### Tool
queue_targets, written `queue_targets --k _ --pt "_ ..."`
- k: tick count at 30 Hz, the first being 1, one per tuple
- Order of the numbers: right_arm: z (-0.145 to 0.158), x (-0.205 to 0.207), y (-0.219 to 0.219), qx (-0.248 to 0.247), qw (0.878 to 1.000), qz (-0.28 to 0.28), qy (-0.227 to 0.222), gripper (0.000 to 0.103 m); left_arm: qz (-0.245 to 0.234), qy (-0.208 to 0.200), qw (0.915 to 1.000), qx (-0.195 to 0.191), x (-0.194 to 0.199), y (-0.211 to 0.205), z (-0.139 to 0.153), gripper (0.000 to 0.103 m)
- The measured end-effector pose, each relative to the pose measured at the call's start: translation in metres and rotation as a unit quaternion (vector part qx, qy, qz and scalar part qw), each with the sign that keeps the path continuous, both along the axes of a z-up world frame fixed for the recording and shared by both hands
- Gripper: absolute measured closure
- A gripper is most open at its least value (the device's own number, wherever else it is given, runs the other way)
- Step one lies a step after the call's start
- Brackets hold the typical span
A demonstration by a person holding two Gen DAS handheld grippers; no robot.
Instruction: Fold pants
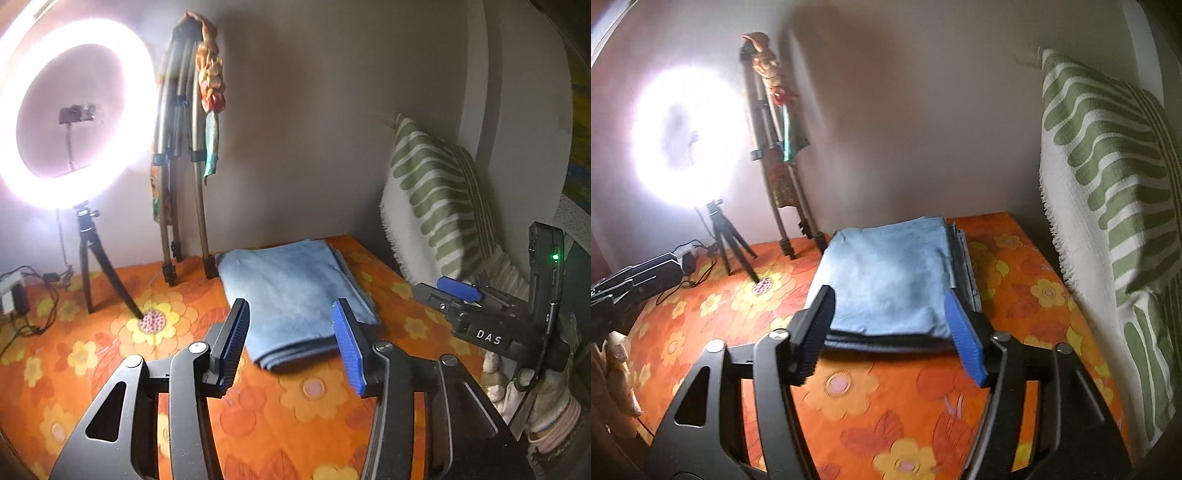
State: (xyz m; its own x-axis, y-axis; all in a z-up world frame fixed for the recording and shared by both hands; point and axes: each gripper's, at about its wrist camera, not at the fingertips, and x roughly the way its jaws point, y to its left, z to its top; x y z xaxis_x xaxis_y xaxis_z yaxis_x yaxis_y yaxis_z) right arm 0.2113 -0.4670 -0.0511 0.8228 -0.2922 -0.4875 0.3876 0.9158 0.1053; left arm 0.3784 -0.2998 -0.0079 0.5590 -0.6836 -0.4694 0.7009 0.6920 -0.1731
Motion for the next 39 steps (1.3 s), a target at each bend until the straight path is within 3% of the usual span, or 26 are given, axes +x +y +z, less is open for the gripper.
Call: queue_targets --k 3,5,13,19,39 --pt "0.001 -0.019 0.019 -0.006 1.000 -0.004 -0.005 0.031 -0.003 -0.011 0.9999 -0.001 -0.025 0.011 0.004 0.053" --pt "0.002 -0.030 0.030 -0.009 1.000 -0.007 -0.008 0.021 -0.006 -0.013 0.9999 -0.005 -0.040 0.019 0.005 0.047" --pt "0.005 -0.065 0.062 -0.021 0.999 -0.032 -0.018 0.012 0.007 0.007 0.9997 -0.023 -0.074 0.043 -0.005 0.033" --pt "0.006 -0.082 0.075 -0.036 0.998 -0.054 -0.024 0.002 0.017 0.020 0.9996 -0.014 -0.084 0.050 -0.017 0.032" --pt "-0.006 -0.078 0.099 -0.081 0.996 -0.025 -0.006 0.000 0.043 0.011 0.9988 0.021 -0.100 0.054 -0.026 0.026"
